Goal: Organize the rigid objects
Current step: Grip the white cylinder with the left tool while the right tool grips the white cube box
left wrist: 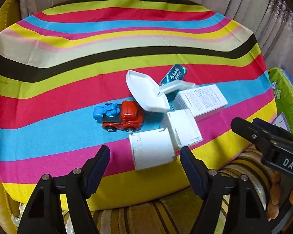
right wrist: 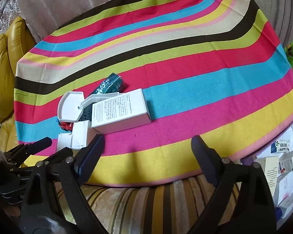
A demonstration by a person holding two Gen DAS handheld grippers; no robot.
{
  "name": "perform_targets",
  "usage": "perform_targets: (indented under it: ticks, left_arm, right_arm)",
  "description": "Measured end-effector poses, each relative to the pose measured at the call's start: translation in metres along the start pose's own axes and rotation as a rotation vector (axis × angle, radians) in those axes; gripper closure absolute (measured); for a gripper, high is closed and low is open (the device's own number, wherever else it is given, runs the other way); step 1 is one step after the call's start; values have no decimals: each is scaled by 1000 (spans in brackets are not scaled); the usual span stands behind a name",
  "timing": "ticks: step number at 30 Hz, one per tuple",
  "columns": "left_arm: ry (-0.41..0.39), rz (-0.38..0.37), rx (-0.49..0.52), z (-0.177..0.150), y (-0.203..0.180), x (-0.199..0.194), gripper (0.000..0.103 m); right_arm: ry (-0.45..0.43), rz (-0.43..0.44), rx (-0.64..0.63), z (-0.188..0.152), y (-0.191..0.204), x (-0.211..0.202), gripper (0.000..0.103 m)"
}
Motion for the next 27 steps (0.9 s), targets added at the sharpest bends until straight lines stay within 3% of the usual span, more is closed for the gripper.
perform_targets:
  ticks: [2,4,6,20,27]
  left_arm:
    - [18,-9,3,-2,-1,7,32]
    - [34,-18,-1,-5,-1,12,48]
    - [42,-26,-18,-6,1,14,53]
    - [-8,-2,-125,-6,18,1,53]
    - [-73,28,-288,-11,46,-13,53]
  right_arm:
    - [3,-4,-11,0,2,1,11]
    - [2,-9,-24,-1,4,1,11]
    - [-1,-13,-42,-2,7,1,11]
    - [17,14,-167,-11,33,3,11]
    - [63,39,-165,-18,46,6,11]
Point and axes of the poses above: each gripper's, at about its wrist camera, not at the fingertips, and x roughly the way its jaws point, y to its left, z to its top, the point moved 9 cm from there along x, roughly the way its jaws point, and after that the axes turned 10 degrees about x, right-handed, at the moved point
